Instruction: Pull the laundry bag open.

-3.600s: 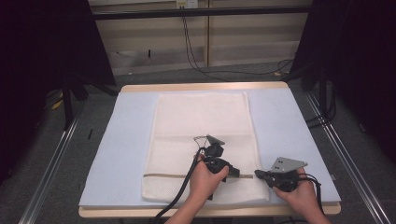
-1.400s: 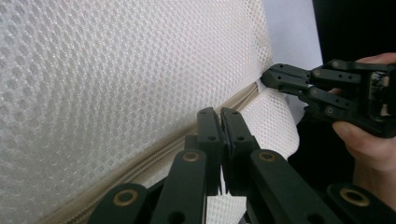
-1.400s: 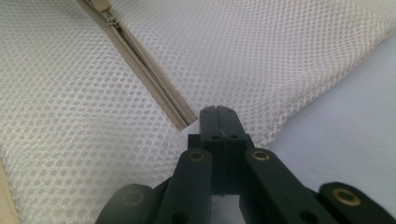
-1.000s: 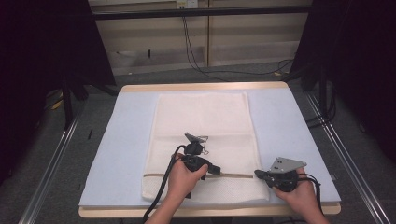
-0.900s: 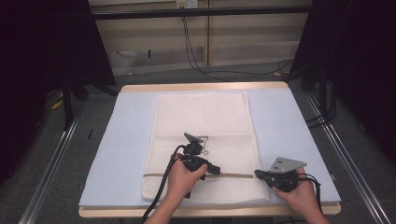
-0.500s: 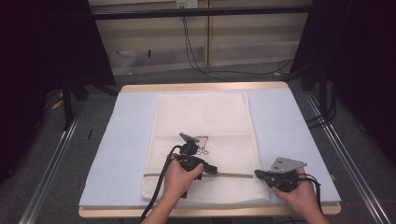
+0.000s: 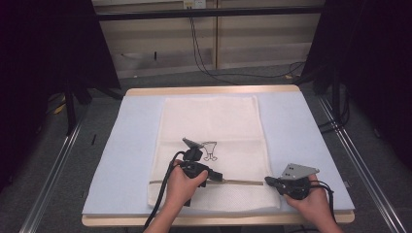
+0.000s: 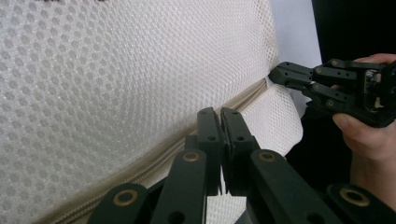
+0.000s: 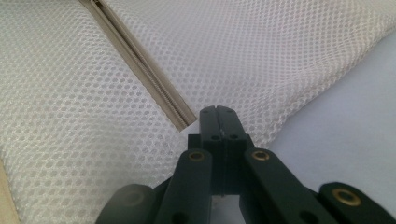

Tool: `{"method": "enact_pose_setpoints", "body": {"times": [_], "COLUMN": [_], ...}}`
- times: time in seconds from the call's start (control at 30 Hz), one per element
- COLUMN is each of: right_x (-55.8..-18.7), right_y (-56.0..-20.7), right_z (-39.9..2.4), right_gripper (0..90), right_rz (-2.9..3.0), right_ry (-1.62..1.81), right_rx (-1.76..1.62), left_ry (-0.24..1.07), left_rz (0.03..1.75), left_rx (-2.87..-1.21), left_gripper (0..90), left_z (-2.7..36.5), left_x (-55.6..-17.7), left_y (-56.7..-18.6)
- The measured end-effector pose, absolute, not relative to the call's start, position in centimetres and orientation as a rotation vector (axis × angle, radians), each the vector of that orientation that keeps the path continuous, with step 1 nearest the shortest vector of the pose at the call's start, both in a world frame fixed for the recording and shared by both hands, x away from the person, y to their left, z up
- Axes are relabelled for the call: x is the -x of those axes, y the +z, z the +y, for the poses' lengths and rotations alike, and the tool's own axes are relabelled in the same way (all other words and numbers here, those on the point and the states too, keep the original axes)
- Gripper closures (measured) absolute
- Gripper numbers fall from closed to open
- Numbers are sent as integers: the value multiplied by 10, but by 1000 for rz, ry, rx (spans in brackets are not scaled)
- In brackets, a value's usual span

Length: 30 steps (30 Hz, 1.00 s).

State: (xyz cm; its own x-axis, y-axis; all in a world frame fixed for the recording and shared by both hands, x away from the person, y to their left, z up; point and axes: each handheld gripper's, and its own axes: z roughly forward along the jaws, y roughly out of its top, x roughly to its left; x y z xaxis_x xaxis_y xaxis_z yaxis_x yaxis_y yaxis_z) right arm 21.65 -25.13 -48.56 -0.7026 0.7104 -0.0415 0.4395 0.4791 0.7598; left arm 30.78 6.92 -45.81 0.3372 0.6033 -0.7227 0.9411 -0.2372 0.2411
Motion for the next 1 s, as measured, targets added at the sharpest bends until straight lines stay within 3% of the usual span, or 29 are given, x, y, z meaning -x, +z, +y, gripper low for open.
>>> {"method": "enact_pose_setpoints", "body": {"times": [1.0], "right_x": [-217], "right_y": [-486], "right_z": [-252], "right_gripper": [900], "right_rz": [2377], "right_ry": [1075], "right_rx": [-971], "left_ry": [-638], "left_rz": [1384], "left_rx": [-1920], "left_gripper": [877], "left_z": [94], "left_x": [-307], "left_y": [-459]}}
